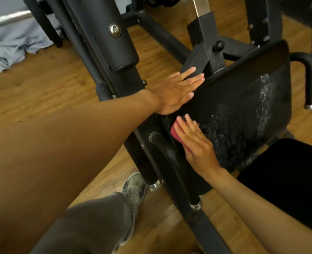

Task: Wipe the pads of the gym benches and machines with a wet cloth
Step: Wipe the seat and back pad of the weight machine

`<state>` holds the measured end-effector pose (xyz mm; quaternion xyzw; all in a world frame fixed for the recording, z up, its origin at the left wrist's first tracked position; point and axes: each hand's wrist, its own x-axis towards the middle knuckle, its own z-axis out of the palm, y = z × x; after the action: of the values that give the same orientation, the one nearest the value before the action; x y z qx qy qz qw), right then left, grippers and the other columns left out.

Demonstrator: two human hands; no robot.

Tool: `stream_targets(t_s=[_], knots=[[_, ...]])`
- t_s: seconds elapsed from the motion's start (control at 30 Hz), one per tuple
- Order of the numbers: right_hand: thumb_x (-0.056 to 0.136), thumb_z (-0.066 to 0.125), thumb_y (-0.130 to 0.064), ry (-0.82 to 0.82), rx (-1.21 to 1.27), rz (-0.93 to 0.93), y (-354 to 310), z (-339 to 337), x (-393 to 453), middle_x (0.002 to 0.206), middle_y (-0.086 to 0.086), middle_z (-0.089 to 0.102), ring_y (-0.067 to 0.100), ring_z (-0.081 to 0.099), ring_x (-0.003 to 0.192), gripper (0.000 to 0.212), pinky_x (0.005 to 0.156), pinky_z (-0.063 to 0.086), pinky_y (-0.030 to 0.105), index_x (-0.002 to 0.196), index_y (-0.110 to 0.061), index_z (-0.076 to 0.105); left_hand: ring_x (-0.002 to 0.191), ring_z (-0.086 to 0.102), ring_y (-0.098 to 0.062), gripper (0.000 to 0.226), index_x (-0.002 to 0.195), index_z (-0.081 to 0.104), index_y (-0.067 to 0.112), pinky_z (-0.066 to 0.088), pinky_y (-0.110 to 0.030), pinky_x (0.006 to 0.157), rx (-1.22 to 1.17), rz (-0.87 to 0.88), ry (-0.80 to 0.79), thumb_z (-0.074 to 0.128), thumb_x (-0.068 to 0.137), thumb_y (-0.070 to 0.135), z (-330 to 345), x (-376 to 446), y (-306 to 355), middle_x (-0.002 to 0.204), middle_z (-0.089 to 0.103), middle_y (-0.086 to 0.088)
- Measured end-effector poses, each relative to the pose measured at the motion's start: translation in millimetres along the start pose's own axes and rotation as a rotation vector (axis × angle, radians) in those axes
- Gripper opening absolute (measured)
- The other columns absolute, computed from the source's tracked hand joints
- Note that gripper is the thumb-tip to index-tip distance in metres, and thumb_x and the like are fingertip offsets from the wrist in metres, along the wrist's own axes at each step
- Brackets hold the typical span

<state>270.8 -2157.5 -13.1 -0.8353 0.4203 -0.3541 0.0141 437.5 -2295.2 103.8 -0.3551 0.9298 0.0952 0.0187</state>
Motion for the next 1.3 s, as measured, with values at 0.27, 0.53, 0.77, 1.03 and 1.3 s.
stream_targets(t_s=[0.27,0.53,0.77,1.03,1.3], knots=[[0.102,0.057,-0.002,0.008,-0.021,-0.059,-6,2,8,0.151,0.014,0.05,0.032,0.04,0.147,0.04,0.121,0.034,0.049,0.142,-0.001,0.055,0.157,-0.016,-0.015,0.056,0.165,0.003,0.02,-0.001,-0.035,0.127,-0.042,-0.013,0.019,0.019,0.113,0.034,3,-1,2,0.172,-0.005,0.006],[0.101,0.052,0.007,-0.061,-0.106,-0.053,31,-19,-22,0.155,0.013,0.045,0.03,0.037,0.149,0.045,0.12,0.035,0.049,0.145,-0.002,0.052,0.158,-0.011,-0.015,0.06,0.165,0.001,0.015,0.002,-0.034,0.128,-0.023,-0.045,0.14,0.026,0.112,0.029,11,3,14,0.173,-0.006,0.001],[0.098,0.056,0.006,0.211,-0.011,0.658,123,-53,27,0.159,0.004,0.041,0.018,0.029,0.151,0.055,0.124,0.029,0.042,0.15,-0.013,0.049,0.158,-0.009,-0.013,0.061,0.165,0.0,0.015,0.003,-0.034,0.129,0.013,0.018,0.188,0.027,0.111,0.028,26,30,34,0.173,-0.006,0.002],[0.095,0.058,0.013,-0.024,0.002,0.198,57,-31,-11,0.158,0.015,0.041,0.031,0.031,0.152,0.052,0.125,0.026,0.047,0.146,0.001,0.05,0.159,-0.003,-0.016,0.062,0.164,0.003,0.011,0.009,-0.037,0.13,0.071,-0.013,0.251,0.027,0.108,0.022,32,33,38,0.173,-0.001,-0.003],[0.101,0.052,0.0,0.338,-0.075,0.767,172,-64,67,0.157,0.005,0.044,0.019,0.032,0.15,0.049,0.122,0.03,0.038,0.149,-0.011,0.05,0.158,-0.012,-0.017,0.063,0.164,-0.007,0.013,0.002,-0.042,0.129,0.331,0.011,0.206,0.014,0.107,0.031,35,33,42,0.172,-0.011,-0.002]])
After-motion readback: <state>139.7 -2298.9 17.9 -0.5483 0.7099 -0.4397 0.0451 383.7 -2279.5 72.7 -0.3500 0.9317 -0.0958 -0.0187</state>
